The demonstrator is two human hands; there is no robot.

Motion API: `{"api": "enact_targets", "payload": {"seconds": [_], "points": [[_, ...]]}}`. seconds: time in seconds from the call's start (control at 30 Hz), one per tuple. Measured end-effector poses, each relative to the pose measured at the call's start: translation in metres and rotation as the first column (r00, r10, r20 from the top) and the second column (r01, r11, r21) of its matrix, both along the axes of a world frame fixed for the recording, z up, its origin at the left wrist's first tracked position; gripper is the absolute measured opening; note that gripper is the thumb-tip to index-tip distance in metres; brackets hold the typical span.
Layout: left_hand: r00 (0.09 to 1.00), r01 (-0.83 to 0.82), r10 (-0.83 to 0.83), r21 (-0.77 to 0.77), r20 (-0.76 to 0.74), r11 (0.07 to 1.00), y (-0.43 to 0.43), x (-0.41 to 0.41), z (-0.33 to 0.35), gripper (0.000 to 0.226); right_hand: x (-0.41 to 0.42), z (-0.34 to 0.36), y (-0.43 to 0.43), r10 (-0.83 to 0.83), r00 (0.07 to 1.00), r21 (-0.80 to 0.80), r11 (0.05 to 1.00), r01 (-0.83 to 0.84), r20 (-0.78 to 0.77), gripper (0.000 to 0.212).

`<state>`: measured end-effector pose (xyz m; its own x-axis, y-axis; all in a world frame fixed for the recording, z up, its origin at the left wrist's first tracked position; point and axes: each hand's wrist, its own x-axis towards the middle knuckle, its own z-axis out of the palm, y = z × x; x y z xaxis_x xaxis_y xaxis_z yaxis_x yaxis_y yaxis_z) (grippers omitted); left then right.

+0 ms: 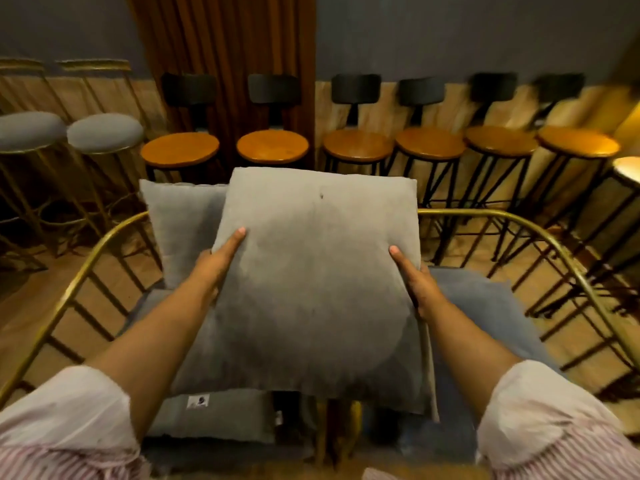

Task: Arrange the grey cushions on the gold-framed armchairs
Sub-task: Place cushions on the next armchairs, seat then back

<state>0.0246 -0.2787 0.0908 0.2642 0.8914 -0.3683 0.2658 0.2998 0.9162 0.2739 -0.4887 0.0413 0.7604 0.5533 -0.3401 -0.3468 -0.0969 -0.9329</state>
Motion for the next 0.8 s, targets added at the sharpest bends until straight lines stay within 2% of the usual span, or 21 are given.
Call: {"api": "enact_targets", "payload": {"seconds": [0.07, 0.2, 0.27, 0.4, 0.53, 0.63, 0.73, 0.8], "points": [[0.999, 0.050, -0.050, -0.031, -0.005, 0.998, -0.032, 0.042, -0.002, 0.118, 0.037, 0.002, -0.041, -0.041, 0.998, 0.002, 0.999, 0.041, 0.038, 0.122], [0.997, 0.073, -0.072, -0.040, 0.012, 0.997, -0.090, 0.112, -0.012, 0.103, 0.100, 0.005, -0.113, -0.082, 0.995, 0.002, 0.997, 0.082, 0.057, 0.118], [0.994, 0.106, -0.104, -0.069, 0.027, 0.992, -0.119, 0.142, -0.015, 0.109, 0.126, 0.007, -0.145, -0.088, 0.994, -0.038, 0.995, 0.091, 0.072, 0.112], [0.985, 0.164, -0.156, -0.131, 0.070, 0.978, -0.153, 0.192, -0.027, 0.128, 0.168, 0.013, -0.198, -0.117, 0.986, -0.017, 0.993, 0.120, 0.116, 0.085], [0.971, 0.236, -0.220, -0.206, 0.096, 0.950, -0.165, 0.230, -0.040, 0.137, 0.205, 0.003, -0.219, -0.109, 0.985, -0.028, 0.993, 0.114, 0.130, 0.078], [0.975, 0.209, -0.195, -0.134, 0.111, 0.969, -0.168, 0.258, -0.036, 0.124, 0.234, -0.003, -0.221, -0.099, 0.979, -0.091, 0.989, 0.116, 0.176, 0.079], [0.978, 0.192, -0.184, -0.077, 0.101, 0.978, -0.157, 0.292, -0.037, 0.124, 0.268, -0.002, -0.210, -0.085, 0.986, -0.103, 0.990, 0.101, 0.146, 0.081], [0.975, 0.185, -0.181, -0.020, 0.131, 0.983, -0.148, 0.317, -0.036, 0.100, 0.292, 0.001, -0.198, -0.075, 0.985, -0.095, 0.991, 0.091, 0.157, 0.081]]}}
